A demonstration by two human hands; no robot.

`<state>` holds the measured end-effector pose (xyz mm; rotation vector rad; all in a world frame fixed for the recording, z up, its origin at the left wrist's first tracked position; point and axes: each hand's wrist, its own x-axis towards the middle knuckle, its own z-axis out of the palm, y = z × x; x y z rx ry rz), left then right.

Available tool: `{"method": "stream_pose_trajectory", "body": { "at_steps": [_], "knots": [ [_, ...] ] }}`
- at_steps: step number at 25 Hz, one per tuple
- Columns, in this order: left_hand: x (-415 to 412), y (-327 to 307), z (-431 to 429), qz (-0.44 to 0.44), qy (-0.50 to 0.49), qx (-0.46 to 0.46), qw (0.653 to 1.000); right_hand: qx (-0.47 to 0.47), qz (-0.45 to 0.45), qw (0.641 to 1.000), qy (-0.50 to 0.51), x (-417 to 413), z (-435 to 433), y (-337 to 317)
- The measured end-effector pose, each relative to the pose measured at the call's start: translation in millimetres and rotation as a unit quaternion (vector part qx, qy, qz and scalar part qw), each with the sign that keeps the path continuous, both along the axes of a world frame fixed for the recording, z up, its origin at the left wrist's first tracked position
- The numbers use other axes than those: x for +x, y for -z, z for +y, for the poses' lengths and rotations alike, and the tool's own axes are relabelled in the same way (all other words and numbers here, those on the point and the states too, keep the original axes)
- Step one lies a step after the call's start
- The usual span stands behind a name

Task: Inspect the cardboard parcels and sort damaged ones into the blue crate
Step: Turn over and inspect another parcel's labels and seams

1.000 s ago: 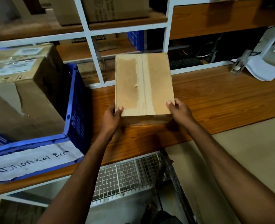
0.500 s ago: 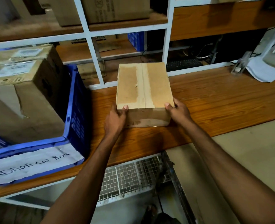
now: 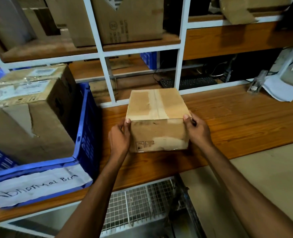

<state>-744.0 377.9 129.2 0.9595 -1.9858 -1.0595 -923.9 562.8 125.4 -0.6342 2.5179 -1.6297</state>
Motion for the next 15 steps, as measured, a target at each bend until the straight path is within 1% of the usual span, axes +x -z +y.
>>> {"method": "stream_pose_trajectory", "body": {
  "at_steps": [2,3,4,6,8,9,12,13,15],
  "knots": [
    [6.6,-30.3,10.9,0.052,-0.018,-0.024,0.998,-0.056,0.032,0.998,0.027,6.4,4.5,-34.1],
    [7.5,-48.6,16.8,0.054,-0.027,-0.04,0.997,-0.062,0.047,0.996,0.033,9.9,6.2,-52.4],
    [5.3,-65.7,20.8,0.037,-0.04,-0.066,0.996,-0.055,0.059,0.996,0.039,11.7,6.9,-69.4],
    [-3.6,-93.0,21.6,-0.031,-0.074,-0.125,0.989,-0.015,0.085,0.994,0.073,8.8,1.3,-89.1],
    [-13.7,-106.0,14.1,-0.085,-0.097,-0.168,0.977,0.026,0.12,0.986,0.116,4.0,-8.2,-98.9],
    [-17.6,-107.5,10.7,-0.099,-0.1,-0.179,0.974,0.045,0.121,0.984,0.123,0.8,-12.1,-101.6],
    [-23.7,-106.9,9.9,-0.142,-0.065,-0.158,0.975,0.086,0.053,0.993,0.066,0.4,-21.0,-109.6],
    [-25.2,-106.6,11.4,-0.155,-0.054,-0.156,0.974,0.089,0.049,0.993,0.063,3.4,-24.0,-109.5],
    [-28.5,-108.5,9.4,-0.166,-0.055,-0.16,0.972,0.075,0.081,0.99,0.089,6.9,-29.0,-111.5]
  ]
}}
